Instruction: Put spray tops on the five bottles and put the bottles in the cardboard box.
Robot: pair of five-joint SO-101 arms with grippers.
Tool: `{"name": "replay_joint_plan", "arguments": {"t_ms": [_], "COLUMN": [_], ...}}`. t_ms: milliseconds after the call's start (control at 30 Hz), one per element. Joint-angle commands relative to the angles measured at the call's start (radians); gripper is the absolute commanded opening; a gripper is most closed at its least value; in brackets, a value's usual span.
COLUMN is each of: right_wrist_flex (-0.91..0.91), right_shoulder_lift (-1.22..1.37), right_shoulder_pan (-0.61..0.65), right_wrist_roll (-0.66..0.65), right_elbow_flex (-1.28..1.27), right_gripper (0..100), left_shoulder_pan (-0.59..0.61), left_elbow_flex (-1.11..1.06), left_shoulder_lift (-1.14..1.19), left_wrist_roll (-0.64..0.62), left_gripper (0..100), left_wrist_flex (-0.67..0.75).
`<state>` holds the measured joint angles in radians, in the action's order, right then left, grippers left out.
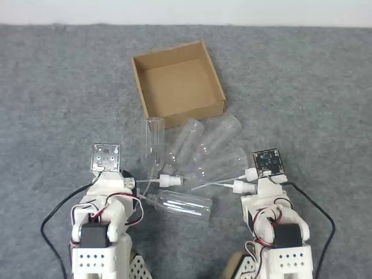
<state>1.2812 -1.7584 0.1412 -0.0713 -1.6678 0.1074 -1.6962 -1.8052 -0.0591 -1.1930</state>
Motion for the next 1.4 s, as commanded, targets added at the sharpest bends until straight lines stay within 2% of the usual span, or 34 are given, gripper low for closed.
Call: {"name": "replay_joint_plan", "arguments": {"t_ms": [0, 1033, 1200, 1367], "right_wrist_flex": [0.007, 0.013, 0.041, 0.090], "right_shoulder_lift": [-0.031, -0.031, -0.031, -0.030], "right_shoulder_pan": [-0.001, -0.001, -0.010, -0.010], "right_wrist_roll": [0.006, 0.002, -0.006, -0.133], "right_elbow_flex": [-0.017, -0.012, 0.066, 0.175], "right_gripper": [3.9, 4.0, 3.9, 4.1], "left_shoulder_pan": [0.002, 0.002, 0.000, 0.002], "left_elbow_flex": [0.012, 0.012, 0.012, 0.012], "left_shoulder_lift": [-0.015, -0.015, -0.015, -0.015], "left_wrist_roll": [-0.008, -0.008, -0.008, -0.008], "left_gripper": [1, 1, 1, 1], "left_wrist_flex": [-0.008, -0.008, -0.008, -0.008]}}
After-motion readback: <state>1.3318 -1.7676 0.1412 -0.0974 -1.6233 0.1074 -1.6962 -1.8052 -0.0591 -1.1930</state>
